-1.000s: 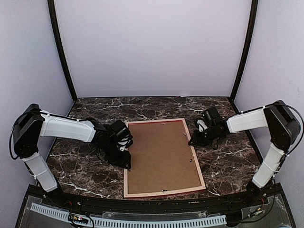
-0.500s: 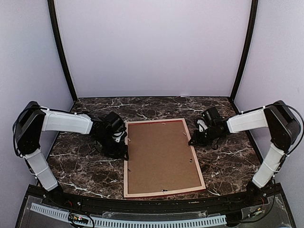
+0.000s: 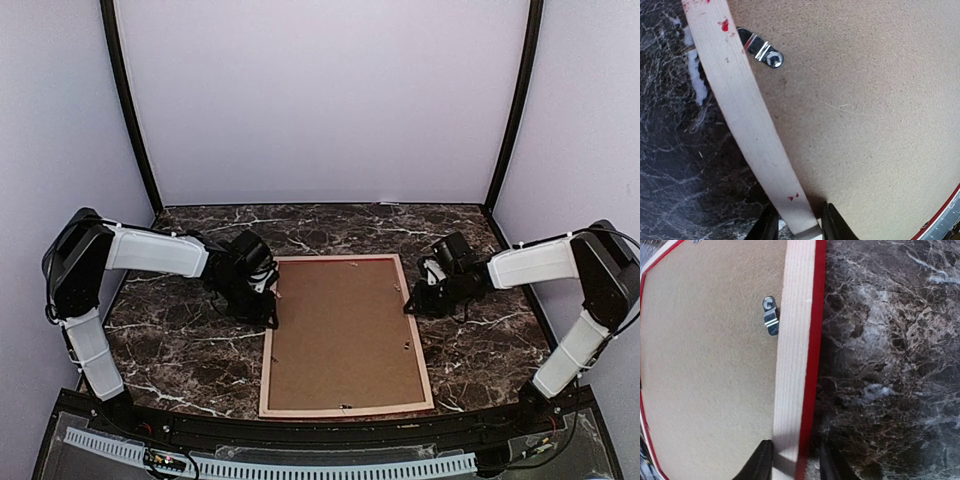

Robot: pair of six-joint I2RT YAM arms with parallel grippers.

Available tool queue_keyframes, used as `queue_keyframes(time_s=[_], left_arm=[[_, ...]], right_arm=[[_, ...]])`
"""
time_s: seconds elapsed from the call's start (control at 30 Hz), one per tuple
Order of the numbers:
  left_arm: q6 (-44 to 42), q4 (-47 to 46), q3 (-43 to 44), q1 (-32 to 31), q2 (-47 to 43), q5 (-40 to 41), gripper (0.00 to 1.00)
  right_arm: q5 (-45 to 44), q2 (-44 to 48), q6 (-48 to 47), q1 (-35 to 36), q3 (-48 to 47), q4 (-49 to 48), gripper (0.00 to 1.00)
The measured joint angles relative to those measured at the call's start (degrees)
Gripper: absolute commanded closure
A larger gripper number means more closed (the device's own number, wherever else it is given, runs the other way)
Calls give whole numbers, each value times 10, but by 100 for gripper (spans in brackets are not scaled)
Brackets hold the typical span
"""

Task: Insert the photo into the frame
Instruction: Press the fastener onto the backboard.

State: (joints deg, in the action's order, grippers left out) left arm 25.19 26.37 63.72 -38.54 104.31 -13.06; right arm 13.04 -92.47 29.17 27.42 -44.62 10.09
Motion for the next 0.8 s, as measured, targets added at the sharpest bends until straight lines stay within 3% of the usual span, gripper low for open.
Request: queue_keyframes(time_s=[0.1, 0.27, 0.6, 0.8], left_arm=[[4, -1, 0, 0, 0, 7, 70], [19, -6, -1, 0, -1, 19, 72], [31, -14, -5, 0, -3, 22, 72], [31, -15, -6, 1, -3, 22, 72]], right_arm=[[-6, 27, 3, 1, 15, 32, 46], [-20, 73, 15, 10, 31, 73, 38], [-39, 114, 59, 92, 55, 103, 36], [-61, 106, 83, 126, 56, 110, 41]])
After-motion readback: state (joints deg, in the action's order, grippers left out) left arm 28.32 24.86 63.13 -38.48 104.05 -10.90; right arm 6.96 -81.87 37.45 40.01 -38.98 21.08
